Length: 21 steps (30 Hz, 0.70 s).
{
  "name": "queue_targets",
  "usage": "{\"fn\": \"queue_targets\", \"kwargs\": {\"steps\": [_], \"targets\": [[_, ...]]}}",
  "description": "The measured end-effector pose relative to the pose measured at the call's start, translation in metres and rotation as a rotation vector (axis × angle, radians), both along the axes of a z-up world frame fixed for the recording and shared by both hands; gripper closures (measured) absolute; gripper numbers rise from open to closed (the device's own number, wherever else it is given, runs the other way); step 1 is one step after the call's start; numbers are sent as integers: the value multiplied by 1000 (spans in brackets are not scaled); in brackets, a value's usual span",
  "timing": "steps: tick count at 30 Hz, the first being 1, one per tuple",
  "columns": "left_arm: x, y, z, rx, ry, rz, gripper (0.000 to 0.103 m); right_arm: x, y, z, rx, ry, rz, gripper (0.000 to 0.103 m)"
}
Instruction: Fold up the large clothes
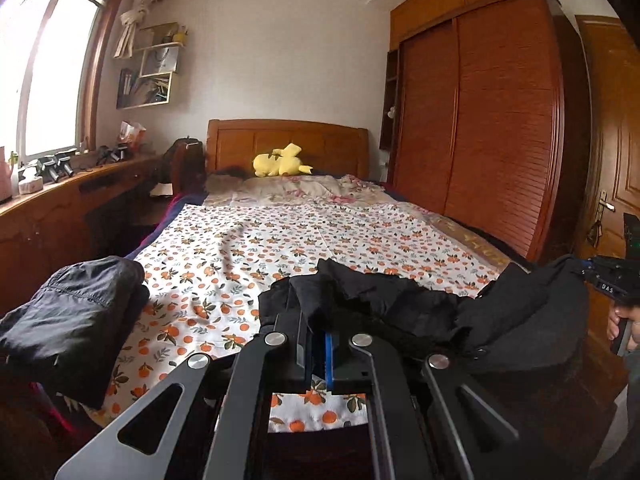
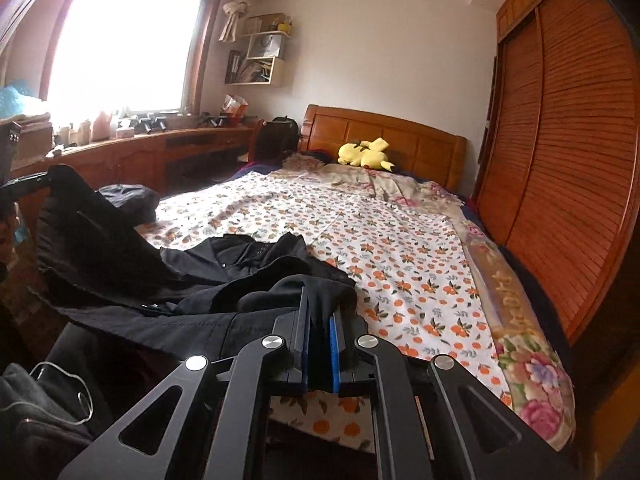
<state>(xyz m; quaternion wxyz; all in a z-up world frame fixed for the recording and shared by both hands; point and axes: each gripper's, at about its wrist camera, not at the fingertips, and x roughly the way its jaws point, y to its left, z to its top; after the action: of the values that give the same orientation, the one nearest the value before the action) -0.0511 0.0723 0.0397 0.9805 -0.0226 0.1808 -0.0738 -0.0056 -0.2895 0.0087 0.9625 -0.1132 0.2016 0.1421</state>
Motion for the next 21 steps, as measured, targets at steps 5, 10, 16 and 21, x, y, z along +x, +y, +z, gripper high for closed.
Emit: {"fn": "queue_targets", "kwargs": {"steps": [5, 10, 16, 21], "targets": [[18, 0, -17, 9, 44, 9, 98, 15, -1, -17, 12, 41, -7, 97], [53, 11, -32, 17, 70, 27, 98, 46, -3, -31, 26, 58, -11, 96], [125, 25, -46, 25, 101, 56, 98, 109, -5, -47, 56, 70, -3, 96], [199, 32, -51, 18, 115, 82, 98, 181, -2, -53, 63, 60, -5, 96]]}}
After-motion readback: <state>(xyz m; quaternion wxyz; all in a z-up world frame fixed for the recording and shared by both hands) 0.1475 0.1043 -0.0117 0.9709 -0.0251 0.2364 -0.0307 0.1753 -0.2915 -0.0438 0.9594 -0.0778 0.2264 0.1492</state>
